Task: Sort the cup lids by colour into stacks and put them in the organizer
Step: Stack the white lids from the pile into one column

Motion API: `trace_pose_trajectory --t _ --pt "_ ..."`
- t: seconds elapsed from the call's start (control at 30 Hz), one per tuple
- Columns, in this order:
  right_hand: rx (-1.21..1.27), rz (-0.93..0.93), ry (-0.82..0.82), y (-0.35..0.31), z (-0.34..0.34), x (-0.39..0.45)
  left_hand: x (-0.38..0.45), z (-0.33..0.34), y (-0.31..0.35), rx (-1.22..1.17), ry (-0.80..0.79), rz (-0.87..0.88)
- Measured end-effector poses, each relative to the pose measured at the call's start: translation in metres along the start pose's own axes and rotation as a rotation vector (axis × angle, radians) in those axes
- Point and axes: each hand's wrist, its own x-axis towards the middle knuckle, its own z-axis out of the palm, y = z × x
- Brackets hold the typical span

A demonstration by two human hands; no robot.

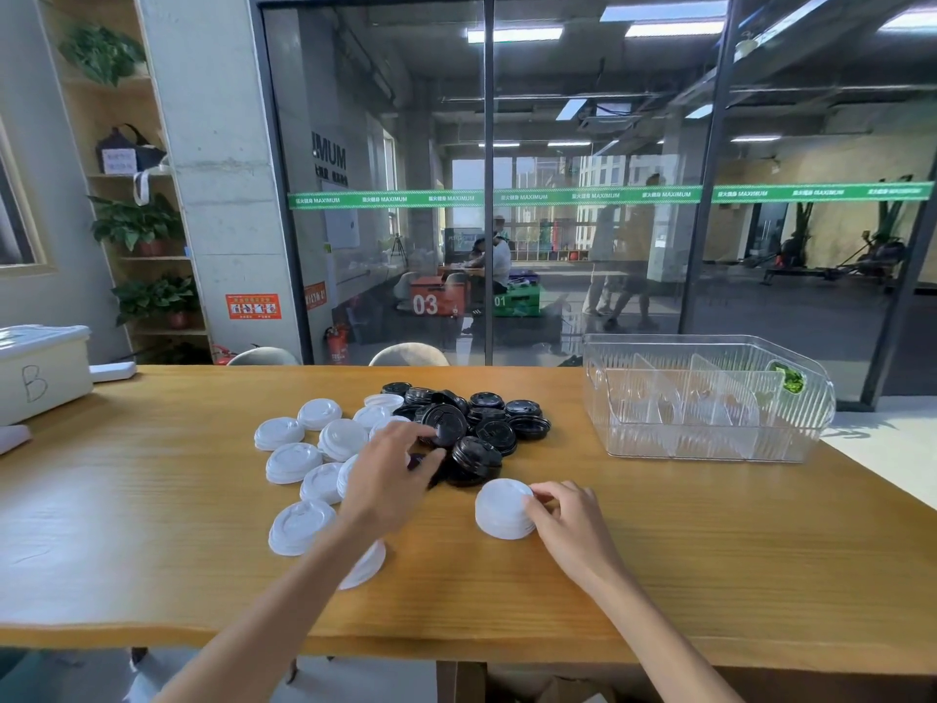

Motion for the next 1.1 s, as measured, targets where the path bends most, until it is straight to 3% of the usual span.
trace_pose_trajectory --t 0.17,0.4,0.87,1.1 --pt "0.004 0.004 -0.001 -0.002 -0.001 -0.001 0.001 -0.038 -0.044 0.266 -0.070 -0.263" --pt "0.010 0.006 -0.013 -0.003 -0.002 -0.003 -0.004 -0.044 -0.059 0.312 -0.073 -0.304" --pt "0.073 0.018 -0.002 -0.005 -0.002 -0.004 -0.010 -0.024 -0.032 0.172 0.023 -0.206" --pt "0.085 0.013 -0.003 -0.004 -0.002 -0.003 -0.025 0.001 0.002 0.061 -0.061 -0.094"
